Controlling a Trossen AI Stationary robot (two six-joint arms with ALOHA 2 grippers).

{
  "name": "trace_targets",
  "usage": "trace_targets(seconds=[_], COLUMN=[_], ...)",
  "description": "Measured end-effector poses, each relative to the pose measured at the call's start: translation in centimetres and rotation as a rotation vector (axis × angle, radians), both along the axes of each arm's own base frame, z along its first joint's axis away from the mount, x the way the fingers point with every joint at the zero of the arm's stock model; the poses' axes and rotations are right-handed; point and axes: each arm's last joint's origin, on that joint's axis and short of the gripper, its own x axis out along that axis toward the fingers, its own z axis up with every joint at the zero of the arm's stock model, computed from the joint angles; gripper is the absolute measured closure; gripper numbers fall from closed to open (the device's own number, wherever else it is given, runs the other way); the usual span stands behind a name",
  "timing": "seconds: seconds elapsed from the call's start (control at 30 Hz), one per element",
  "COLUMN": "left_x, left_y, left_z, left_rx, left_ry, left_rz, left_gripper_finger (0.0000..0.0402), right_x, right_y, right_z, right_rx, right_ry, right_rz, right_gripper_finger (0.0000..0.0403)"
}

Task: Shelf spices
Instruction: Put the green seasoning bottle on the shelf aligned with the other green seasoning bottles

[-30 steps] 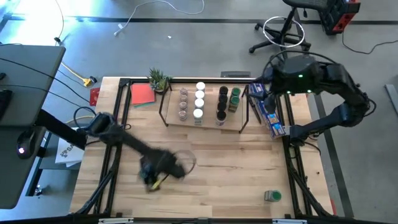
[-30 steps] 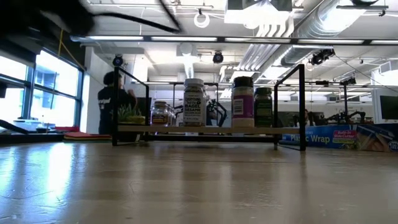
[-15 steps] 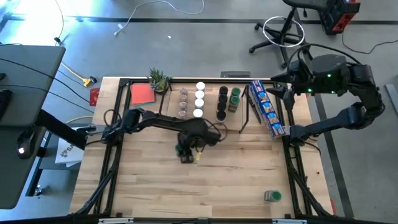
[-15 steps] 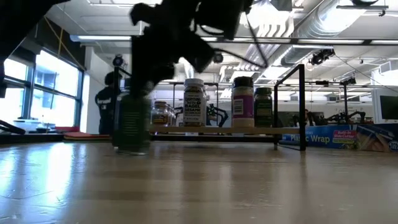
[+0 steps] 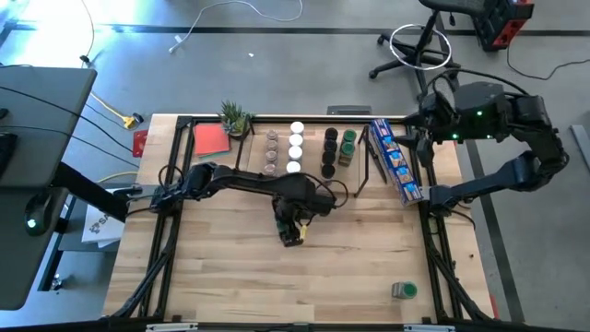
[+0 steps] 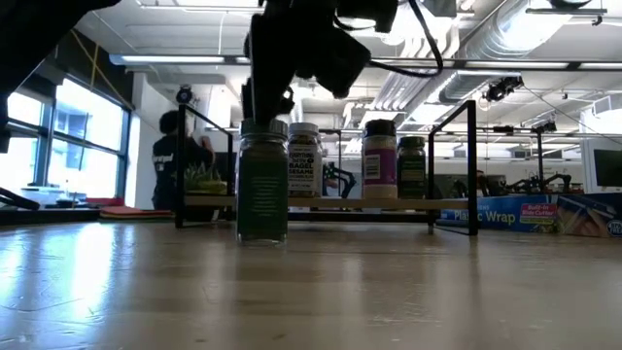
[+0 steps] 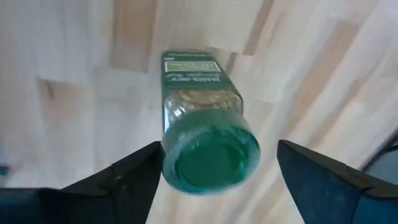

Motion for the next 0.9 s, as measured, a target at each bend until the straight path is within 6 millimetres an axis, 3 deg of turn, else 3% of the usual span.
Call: trace_targets(seconds=[0.1,0.3,0.4,0.5,0.67,0.8,0.9], left_x=[-0.6,-4.0,-6.1,-8.0,-9.3,-9.1,-9.1], left_y=[-0.3,-2.2,-3.8,-5.5,-7.4,-6.9,-5.5], left_z=[1.7,7.8,8.5,6.7,1.3,-2.0,-3.3], left_rx=[0.008,0.082,0.093,0.110,0.119,0.145,0.188], left_ry=[-0.018,-0.149,-0.133,-0.050,0.015,-0.002,0.012], left_rz=[0.104,0.255,0.294,0.309,0.382,0.515,0.633], left_gripper_finger=[0.0089,0.0089,0.0089,0.0096,0.0140,0.0192,0.0230], right_x=[0.8,3.6,4.8,5.8,6.1,5.7,5.0], right_y=[0.0,-0.1,-0.2,-0.2,-0.3,-0.2,-0.2], right_z=[-0.2,-1.2,-1.6,-2.0,-2.2,-2.0,-1.7], right_rx=[0.010,0.018,-0.010,-0.023,-0.026,-0.026,-0.027], right_ry=[0.023,0.099,0.140,0.169,0.179,0.167,0.149], right_rz=[0.060,0.172,0.222,0.241,0.245,0.243,0.238], right_gripper_finger=[0.0151,0.0151,0.0151,0.0151,0.0151,0.0151,0.0151])
